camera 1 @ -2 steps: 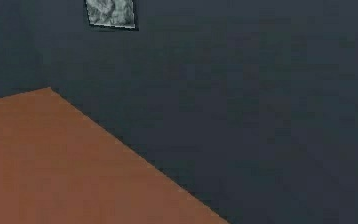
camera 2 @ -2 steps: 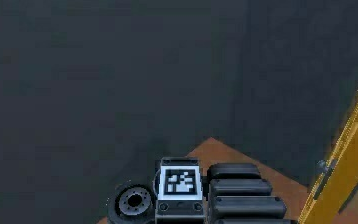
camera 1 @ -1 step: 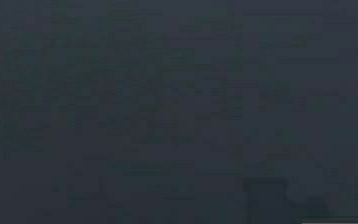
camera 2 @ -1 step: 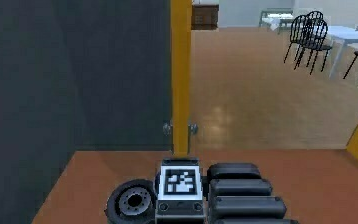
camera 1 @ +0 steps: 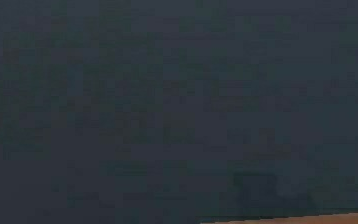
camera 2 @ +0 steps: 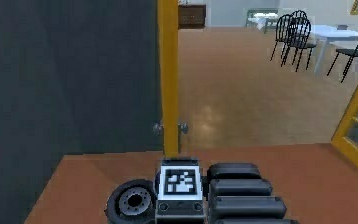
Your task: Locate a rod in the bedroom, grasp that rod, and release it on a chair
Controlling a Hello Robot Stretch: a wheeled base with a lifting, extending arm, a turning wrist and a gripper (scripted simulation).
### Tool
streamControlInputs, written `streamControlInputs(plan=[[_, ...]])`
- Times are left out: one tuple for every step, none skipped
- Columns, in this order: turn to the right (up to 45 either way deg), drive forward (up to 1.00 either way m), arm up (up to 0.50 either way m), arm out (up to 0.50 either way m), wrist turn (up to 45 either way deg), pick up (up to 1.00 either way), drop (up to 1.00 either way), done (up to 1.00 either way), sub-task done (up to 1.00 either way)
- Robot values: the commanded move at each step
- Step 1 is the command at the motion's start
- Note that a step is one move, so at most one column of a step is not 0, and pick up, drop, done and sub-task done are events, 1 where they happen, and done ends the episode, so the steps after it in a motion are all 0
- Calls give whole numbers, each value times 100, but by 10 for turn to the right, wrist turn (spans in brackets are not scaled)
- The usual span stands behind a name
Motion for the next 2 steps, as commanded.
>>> streamControlInputs(plan=[[0,5,0,0,0,0,0,0,0],[-450,0,0,0,0,0,0,0,0]])
